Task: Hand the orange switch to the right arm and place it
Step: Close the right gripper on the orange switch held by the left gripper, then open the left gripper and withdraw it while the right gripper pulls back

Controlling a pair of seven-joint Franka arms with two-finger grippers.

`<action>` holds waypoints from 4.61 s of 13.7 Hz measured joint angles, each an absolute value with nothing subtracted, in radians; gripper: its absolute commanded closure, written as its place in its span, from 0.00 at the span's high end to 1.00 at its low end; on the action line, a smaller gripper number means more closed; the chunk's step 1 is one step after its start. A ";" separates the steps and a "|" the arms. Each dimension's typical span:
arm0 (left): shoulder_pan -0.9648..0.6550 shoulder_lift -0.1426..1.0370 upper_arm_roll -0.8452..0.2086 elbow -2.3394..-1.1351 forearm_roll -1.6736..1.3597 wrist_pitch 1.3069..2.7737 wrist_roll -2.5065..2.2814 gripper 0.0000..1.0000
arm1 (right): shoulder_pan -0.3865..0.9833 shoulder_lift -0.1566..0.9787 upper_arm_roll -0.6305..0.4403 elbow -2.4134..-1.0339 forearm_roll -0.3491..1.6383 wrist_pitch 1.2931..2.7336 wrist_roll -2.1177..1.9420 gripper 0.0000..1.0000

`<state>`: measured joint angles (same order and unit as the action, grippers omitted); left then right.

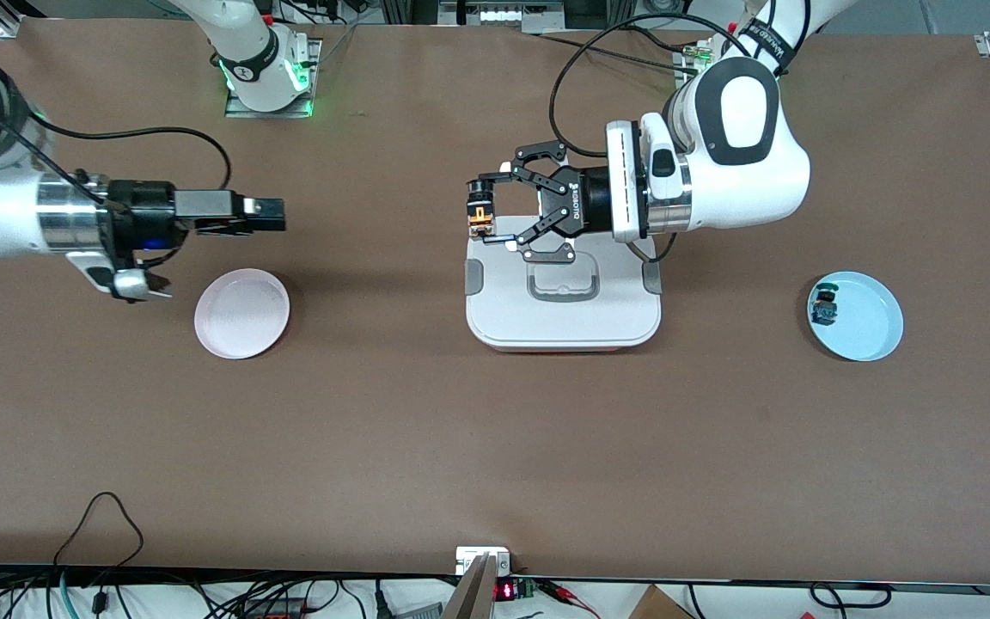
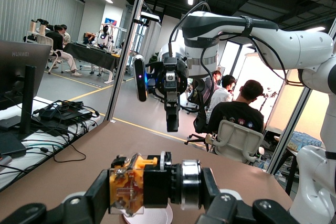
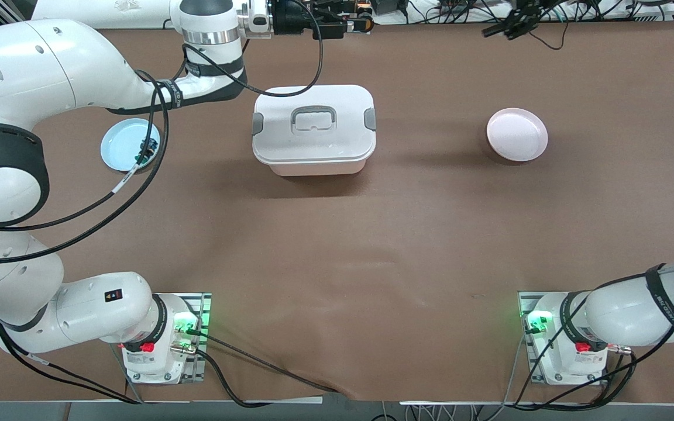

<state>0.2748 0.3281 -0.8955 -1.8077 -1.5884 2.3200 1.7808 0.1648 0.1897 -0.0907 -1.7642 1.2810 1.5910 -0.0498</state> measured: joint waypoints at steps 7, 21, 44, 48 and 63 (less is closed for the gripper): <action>0.277 0.328 -0.893 -1.810 -1.588 2.320 1.781 0.00 | 0.316 0.257 -0.087 -1.810 1.553 1.632 -0.049 1.00; 0.277 0.329 -0.893 -1.811 -1.588 2.320 1.781 0.01 | 0.428 0.402 -0.075 -1.737 1.900 1.697 -0.048 1.00; 0.277 0.329 -0.893 -1.811 -1.588 2.321 1.781 0.03 | 0.487 0.421 -0.068 -1.717 1.902 1.701 -0.139 0.05; 0.277 0.329 -0.893 -1.812 -1.590 2.322 1.784 0.19 | 0.485 0.421 -0.070 -1.711 1.903 1.700 -0.142 0.01; 0.508 0.354 -0.872 -1.828 -1.571 2.128 1.902 1.00 | 0.469 0.422 -0.086 -1.713 1.904 1.705 -0.200 0.00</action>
